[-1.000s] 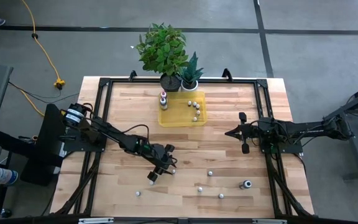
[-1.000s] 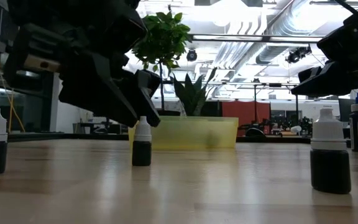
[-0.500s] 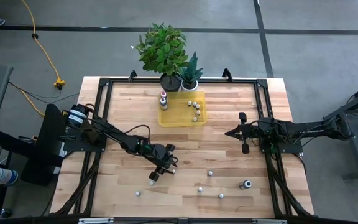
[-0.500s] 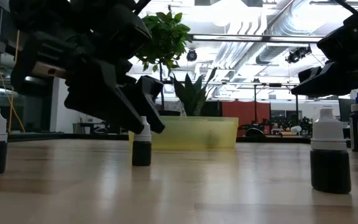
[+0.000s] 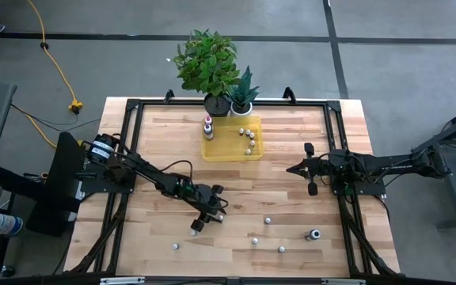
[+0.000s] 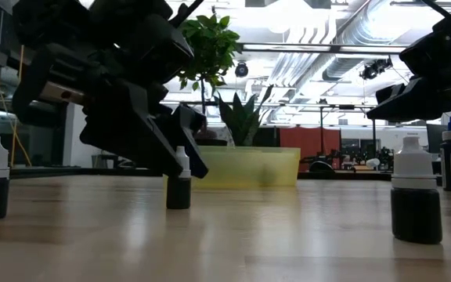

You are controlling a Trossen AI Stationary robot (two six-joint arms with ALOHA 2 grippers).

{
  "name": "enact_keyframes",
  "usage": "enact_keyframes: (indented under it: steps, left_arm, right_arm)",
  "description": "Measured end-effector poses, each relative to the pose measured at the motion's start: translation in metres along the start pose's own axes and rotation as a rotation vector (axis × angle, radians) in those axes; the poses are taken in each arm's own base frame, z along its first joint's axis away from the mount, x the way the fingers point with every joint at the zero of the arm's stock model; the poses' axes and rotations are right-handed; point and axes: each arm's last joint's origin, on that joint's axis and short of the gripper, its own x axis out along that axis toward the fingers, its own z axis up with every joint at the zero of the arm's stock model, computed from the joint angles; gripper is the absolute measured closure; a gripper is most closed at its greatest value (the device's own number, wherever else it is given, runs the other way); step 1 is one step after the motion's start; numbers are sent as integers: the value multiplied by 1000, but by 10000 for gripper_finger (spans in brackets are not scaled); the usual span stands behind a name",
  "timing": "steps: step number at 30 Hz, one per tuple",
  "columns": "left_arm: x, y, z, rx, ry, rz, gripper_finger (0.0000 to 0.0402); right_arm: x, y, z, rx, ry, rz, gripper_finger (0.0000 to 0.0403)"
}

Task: Pick & Place food coloring
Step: Put the top small black food coloring bottle into the yellow bin

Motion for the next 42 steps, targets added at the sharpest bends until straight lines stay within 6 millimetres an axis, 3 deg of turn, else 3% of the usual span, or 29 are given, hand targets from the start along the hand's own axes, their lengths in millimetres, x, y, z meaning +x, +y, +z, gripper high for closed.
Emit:
enact_keyframes:
  steps: [8, 19, 31, 36, 42]
  left_arm:
    - [0, 0, 0, 0, 1, -2, 253]
    - [0, 0, 0, -19, -2, -14, 363]
    - [1, 2, 20, -174, -25, 18, 353]
    - [-12, 9, 36, -215, -33, 92, 354]
    - [-38, 33, 62, -284, -62, 240, 354]
  right_arm:
    - [0, 0, 0, 0, 0, 0, 402]
    - [0, 0, 0, 0, -1, 0, 402]
    - [0, 0, 0, 0, -2, 0, 402]
    - [0, 0, 0, 0, -2, 0, 402]
    - [0, 0, 0, 0, 5, 3, 402]
